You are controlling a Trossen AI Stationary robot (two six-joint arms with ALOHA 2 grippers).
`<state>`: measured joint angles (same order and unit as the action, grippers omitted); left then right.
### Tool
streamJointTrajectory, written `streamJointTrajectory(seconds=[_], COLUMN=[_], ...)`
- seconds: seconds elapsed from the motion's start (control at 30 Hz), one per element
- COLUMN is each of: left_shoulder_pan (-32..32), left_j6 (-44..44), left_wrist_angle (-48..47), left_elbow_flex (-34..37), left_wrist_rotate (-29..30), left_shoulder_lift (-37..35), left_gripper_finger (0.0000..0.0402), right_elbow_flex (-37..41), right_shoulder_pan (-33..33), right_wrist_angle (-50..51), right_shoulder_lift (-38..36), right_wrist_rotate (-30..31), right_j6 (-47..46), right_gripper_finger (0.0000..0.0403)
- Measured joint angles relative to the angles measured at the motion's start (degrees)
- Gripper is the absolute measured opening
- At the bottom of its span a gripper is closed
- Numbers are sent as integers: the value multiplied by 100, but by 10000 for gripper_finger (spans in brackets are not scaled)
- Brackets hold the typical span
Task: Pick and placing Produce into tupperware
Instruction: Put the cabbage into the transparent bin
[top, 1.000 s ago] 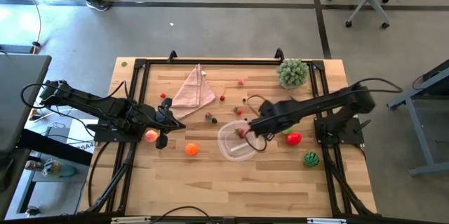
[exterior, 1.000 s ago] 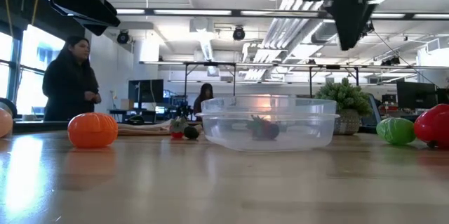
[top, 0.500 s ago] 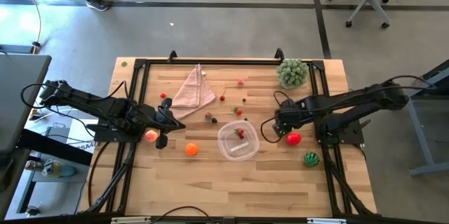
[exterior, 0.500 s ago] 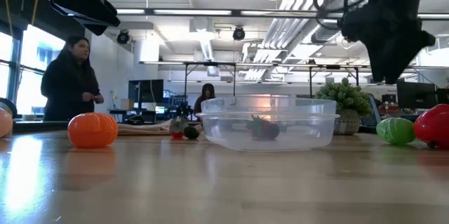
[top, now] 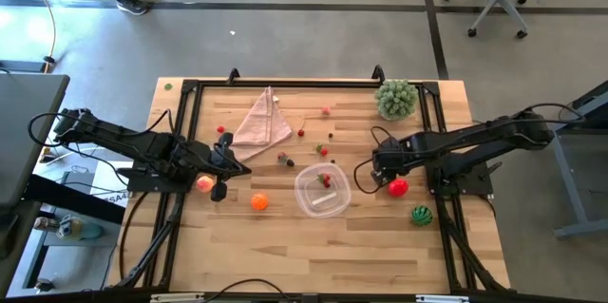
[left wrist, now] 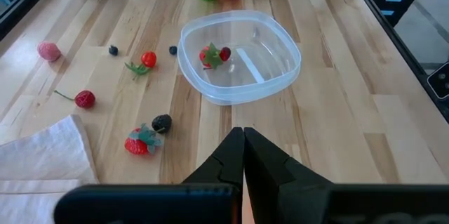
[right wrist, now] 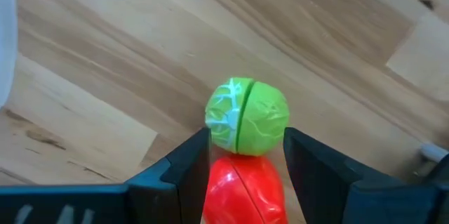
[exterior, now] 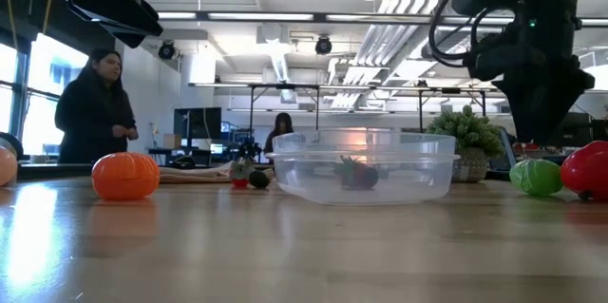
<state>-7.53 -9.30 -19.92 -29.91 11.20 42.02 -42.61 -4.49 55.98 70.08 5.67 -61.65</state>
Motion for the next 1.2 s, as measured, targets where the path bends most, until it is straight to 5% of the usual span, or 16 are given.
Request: streamJointTrajectory(seconds=[0.27, 0.67, 1.2], left_shoulder_pan=[0, 2, 0], left_j6=[0, 0, 0], left_wrist_angle=[0, 0, 0], left_elbow_flex=[0, 0, 0], left_wrist_rotate=[0, 0, -1], left_shoulder_lift=[1, 2, 0], left_gripper_finger=[1, 1, 1], right_elbow_flex=[0, 0, 4], right_shoulder_pan=[-7, -9, 11], right_wrist_angle=[-217, -243, -153], right_shoulder_lift=[0, 4, 1082], right_wrist_rotate=[-288, -120, -31], right_j6=[-160, -240, -133], right_gripper_finger=[180, 262, 264])
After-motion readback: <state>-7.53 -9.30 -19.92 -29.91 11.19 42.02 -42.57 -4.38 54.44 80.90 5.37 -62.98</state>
